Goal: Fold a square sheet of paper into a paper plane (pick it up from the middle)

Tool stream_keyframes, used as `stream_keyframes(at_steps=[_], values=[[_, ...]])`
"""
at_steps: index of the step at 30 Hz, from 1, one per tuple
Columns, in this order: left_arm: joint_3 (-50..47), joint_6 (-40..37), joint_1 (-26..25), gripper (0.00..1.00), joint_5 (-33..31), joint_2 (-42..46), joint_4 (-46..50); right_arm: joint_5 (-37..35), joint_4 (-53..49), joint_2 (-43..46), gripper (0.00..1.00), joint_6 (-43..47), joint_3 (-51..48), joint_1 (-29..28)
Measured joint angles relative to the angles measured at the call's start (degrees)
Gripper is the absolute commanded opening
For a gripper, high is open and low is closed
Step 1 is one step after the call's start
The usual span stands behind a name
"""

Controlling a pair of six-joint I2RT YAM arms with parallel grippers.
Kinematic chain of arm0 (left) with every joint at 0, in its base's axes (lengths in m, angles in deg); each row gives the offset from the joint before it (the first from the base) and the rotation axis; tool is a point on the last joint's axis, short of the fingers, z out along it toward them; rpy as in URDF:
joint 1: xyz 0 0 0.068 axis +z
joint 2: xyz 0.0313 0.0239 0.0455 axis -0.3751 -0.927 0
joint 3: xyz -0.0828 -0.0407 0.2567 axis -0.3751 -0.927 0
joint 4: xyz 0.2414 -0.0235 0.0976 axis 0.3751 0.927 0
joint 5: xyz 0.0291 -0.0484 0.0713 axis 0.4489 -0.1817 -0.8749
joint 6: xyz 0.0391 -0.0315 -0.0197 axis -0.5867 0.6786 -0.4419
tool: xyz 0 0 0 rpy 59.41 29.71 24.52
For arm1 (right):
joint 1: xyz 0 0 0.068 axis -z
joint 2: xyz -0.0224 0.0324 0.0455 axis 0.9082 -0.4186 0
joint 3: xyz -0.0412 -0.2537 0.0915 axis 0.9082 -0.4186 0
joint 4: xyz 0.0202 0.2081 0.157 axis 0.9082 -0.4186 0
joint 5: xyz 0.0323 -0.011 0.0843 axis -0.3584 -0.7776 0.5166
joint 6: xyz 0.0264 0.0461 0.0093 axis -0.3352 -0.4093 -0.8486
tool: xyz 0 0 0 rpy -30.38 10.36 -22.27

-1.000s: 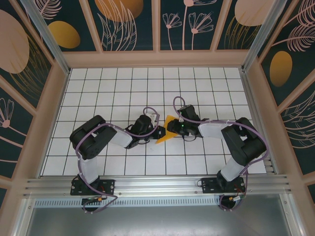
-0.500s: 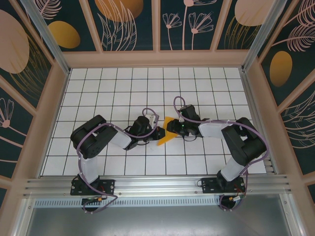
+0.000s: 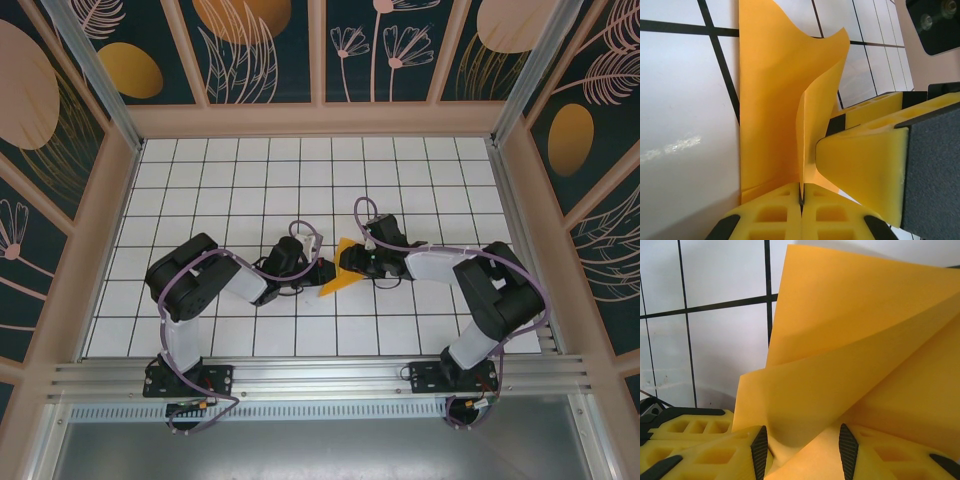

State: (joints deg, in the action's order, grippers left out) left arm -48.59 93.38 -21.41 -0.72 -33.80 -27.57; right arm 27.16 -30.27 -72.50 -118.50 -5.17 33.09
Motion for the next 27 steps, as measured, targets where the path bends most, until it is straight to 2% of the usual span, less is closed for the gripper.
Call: stream_keyframes(at_steps=[10, 20, 27], values=[[-0.07, 0.44, 0.02, 0.07, 0.17, -0.22, -0.48, -0.15, -1.62, -0.92, 0.47, 0.04, 1.46, 0.07], [-0.72, 1.46, 0.07, 0.14, 0.26, -0.22, -1.97, -0.35, -2.91, -2.34, 0.46, -0.59, 2.99, 0.20], [-2.95, 2.60, 0.07, 0.15, 0.66, -0.07, -5.38, -0.76, -5.31, -3.56, 0.46, -1.27, 4.85, 0.20]])
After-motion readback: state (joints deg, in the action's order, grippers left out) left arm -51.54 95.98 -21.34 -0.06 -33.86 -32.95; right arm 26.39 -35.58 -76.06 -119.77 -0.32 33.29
